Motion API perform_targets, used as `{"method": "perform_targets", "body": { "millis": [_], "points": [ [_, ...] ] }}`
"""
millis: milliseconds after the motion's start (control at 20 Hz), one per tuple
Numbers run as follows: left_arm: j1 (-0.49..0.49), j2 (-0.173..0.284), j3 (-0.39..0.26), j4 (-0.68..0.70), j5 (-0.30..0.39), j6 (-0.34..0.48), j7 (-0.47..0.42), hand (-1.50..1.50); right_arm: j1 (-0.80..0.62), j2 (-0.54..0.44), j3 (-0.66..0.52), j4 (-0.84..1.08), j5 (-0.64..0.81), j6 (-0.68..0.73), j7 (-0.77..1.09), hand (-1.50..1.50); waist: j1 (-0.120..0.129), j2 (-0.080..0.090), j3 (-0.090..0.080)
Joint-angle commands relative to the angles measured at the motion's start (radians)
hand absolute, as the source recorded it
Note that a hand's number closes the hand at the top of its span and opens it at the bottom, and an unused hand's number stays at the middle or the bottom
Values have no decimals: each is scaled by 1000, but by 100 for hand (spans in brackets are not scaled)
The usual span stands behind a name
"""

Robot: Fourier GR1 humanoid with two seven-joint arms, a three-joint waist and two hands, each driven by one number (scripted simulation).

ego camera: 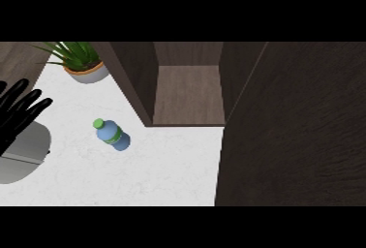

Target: Pick up the bottled water, place it into the cabinet and close the cabinet

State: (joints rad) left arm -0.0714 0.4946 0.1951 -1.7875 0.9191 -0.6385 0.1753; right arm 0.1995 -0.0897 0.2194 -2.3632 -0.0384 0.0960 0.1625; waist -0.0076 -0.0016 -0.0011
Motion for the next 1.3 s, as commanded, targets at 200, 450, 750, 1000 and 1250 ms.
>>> {"method": "perform_targets", "body": {
  "millis": [200,450,750,1000,1250],
  "points": [
    [6,72,80,75,135,-89,100,-150,19,28,102,-104,68,-25,92,-150,6,1,1],
    [-62,62,37,83,74,-57,148,-150,-54,47,109,-76,81,-64,151,-150,6,2,1],
    [-56,40,61,156,-30,-164,125,-150,-33,66,255,-176,207,-133,227,-150,2,0,1],
    [-112,-66,43,266,-242,-190,44,-150,-57,56,278,-131,214,-140,199,-150,-2,2,0],
    [-146,-123,42,330,-368,-158,-15,-150,21,-28,207,-242,127,-115,214,-150,-7,1,1]
  ]
}}
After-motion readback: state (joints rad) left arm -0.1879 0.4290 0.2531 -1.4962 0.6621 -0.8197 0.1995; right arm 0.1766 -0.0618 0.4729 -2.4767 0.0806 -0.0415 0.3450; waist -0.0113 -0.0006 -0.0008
